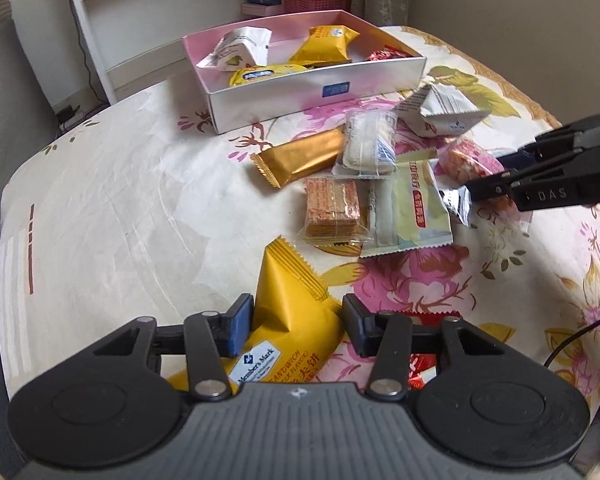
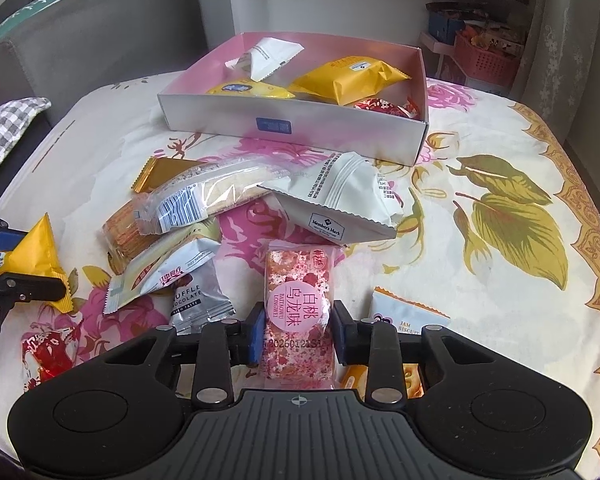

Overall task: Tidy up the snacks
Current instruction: 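Grasp the yellow waffle sandwich pack with left tool while right tool grasps pink peach cake, then carry both snacks over the pink box and open both tools inside it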

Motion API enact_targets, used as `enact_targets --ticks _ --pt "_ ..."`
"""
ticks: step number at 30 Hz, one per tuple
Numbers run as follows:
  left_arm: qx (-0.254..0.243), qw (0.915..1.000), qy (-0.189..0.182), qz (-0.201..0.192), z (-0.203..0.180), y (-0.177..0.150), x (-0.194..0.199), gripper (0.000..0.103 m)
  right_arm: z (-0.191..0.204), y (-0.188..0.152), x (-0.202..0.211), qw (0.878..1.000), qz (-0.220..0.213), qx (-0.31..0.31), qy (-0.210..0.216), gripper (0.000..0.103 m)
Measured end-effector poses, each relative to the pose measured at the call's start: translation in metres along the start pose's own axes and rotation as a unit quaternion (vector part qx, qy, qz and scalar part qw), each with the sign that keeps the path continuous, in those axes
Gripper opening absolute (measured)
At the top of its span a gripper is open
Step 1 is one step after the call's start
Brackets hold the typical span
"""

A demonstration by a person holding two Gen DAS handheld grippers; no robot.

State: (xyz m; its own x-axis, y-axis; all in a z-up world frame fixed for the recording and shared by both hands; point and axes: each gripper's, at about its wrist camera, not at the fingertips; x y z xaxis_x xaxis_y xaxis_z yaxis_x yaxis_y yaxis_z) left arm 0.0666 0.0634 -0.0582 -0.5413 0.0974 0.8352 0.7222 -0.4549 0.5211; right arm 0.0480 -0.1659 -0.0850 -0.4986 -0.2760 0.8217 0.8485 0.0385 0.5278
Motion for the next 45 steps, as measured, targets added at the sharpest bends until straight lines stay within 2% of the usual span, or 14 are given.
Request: enact_targets --ticks 9,21,22,23,27,32,34,36,38,42,45 --pt "0.049 0.9988 -0.008 0.004 0.012 0.002 0.005 0.041 -0.005 0.005 0.013 0.999 -0.002 -0.036 0.017 0.031" --pt "0.086 0.996 -0.012 -0.022 0.022 0.01 0.022 0.038 -0.009 0.018 0.044 0.996 -0.033 -0.064 0.042 0.031" --pt "0.09 0.9956 -0.012 -0.025 0.023 0.011 0.024 0.037 -0.009 0.019 0.046 0.996 -0.037 -0.066 0.044 0.031" --pt "0.094 0.9951 -0.013 -0.027 0.024 0.012 0.025 0.029 -0.009 0.02 0.049 0.996 -0.041 -0.067 0.046 0.031" --pt "0.113 0.9931 -0.017 -0.028 0.029 0.017 0.027 0.015 -0.009 0.027 0.057 0.995 -0.056 -0.069 0.051 0.031" --pt "0.122 0.9919 -0.03 -0.019 0.032 0.02 0.023 0.014 -0.011 0.036 0.062 0.993 -0.069 -0.077 0.055 0.031" --pt "0.114 0.9927 -0.034 -0.019 0.031 0.019 0.023 0.019 -0.011 0.038 0.062 0.993 -0.072 -0.079 0.057 0.031" --pt "0.105 0.9939 -0.03 -0.016 0.03 0.018 0.022 0.04 -0.009 0.039 0.061 0.993 -0.07 -0.078 0.058 0.031" --pt "0.095 0.9948 -0.032 -0.013 0.029 0.016 0.02 0.051 -0.008 0.039 0.059 0.993 -0.066 -0.075 0.059 0.031" --pt "0.06 0.9974 -0.039 0.002 0.024 0.014 0.012 0.062 -0.005 0.038 0.054 0.994 -0.056 -0.075 0.059 0.031" --pt "0.023 0.999 -0.035 0.012 0.015 0.012 0.004 0.066 -0.003 0.037 0.053 0.994 -0.054 -0.075 0.06 0.031"
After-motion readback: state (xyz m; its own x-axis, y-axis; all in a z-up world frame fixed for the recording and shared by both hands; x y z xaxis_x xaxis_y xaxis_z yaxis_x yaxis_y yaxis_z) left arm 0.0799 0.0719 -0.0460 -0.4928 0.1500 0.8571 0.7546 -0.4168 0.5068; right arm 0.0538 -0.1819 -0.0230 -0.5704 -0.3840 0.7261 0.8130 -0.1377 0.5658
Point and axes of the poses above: each gripper's, at about its wrist camera, not at the fingertips, and x roughly against the way its jaws point, z to its left, y to its top, and after that the axes turned 12 degrees about y, right-handed
